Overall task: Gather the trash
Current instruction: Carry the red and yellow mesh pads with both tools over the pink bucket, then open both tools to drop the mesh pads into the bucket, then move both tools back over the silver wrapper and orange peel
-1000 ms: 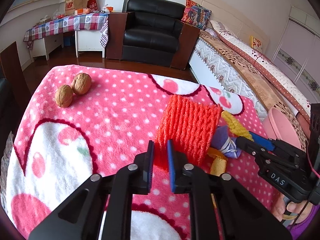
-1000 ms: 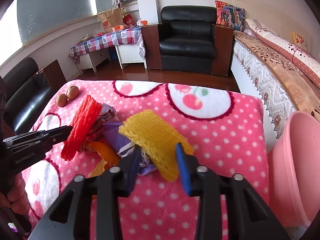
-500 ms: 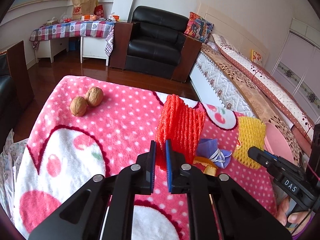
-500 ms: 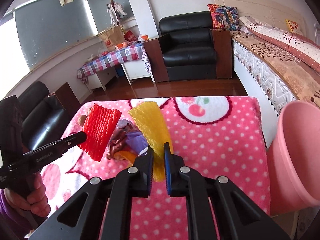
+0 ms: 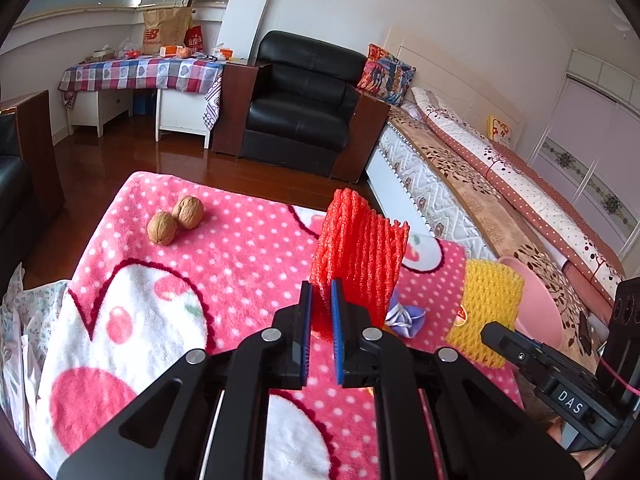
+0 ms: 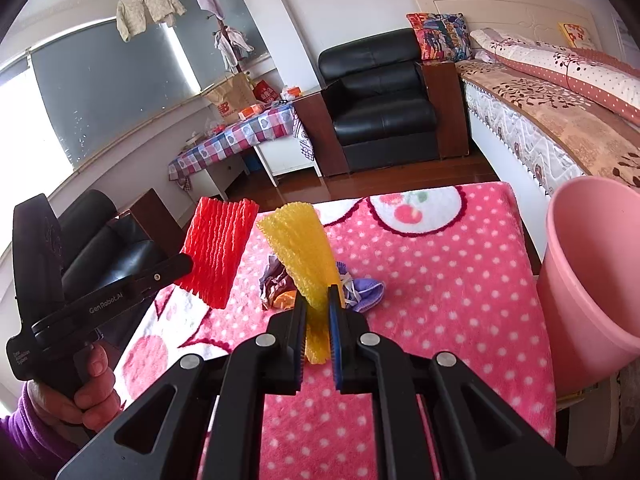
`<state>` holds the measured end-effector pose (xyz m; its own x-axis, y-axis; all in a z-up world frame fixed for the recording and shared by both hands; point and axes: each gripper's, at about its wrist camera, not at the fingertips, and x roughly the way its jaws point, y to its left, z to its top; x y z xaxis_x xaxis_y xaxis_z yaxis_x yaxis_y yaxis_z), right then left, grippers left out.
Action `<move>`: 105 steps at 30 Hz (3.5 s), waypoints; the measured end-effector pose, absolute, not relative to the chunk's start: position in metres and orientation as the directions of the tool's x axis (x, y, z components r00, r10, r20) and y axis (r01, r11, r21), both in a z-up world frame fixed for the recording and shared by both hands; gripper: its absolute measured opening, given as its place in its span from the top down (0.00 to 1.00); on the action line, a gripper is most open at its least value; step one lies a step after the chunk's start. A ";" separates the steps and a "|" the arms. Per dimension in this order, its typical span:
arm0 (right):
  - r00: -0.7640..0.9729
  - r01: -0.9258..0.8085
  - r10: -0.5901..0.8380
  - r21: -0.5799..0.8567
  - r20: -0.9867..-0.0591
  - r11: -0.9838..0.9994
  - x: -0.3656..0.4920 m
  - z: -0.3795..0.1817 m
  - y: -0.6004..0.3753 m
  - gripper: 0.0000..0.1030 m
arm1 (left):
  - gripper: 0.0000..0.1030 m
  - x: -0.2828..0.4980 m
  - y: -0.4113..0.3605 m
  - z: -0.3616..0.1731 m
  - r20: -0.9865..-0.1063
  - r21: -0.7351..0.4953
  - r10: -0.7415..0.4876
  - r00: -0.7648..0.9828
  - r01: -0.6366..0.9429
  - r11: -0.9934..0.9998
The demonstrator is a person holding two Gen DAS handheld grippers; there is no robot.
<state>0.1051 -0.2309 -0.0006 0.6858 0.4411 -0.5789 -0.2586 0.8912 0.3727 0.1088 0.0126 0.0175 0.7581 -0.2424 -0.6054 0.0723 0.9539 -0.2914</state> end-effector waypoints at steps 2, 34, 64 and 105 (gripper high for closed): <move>0.693 -0.254 0.440 0.378 -0.571 0.890 0.099 0.003 -0.233 0.91 | 0.92 0.104 0.009 0.022 -0.596 -0.290 -0.249 0.763 0.085 0.953; 0.834 -0.063 0.272 0.408 -0.480 0.911 0.052 0.043 -0.336 0.91 | 0.92 0.093 -0.094 0.061 -0.528 -0.303 -0.428 0.733 0.308 0.902; 0.823 0.210 0.058 0.397 -0.565 0.893 0.101 -0.013 -0.474 0.90 | 0.92 0.159 -0.267 0.011 -0.668 -0.203 -0.453 0.590 0.441 0.874; 0.838 0.133 0.074 0.333 -0.540 0.934 0.073 0.043 -0.395 0.54 | 0.82 0.135 -0.126 0.089 -0.541 -0.242 -0.351 0.764 0.257 0.935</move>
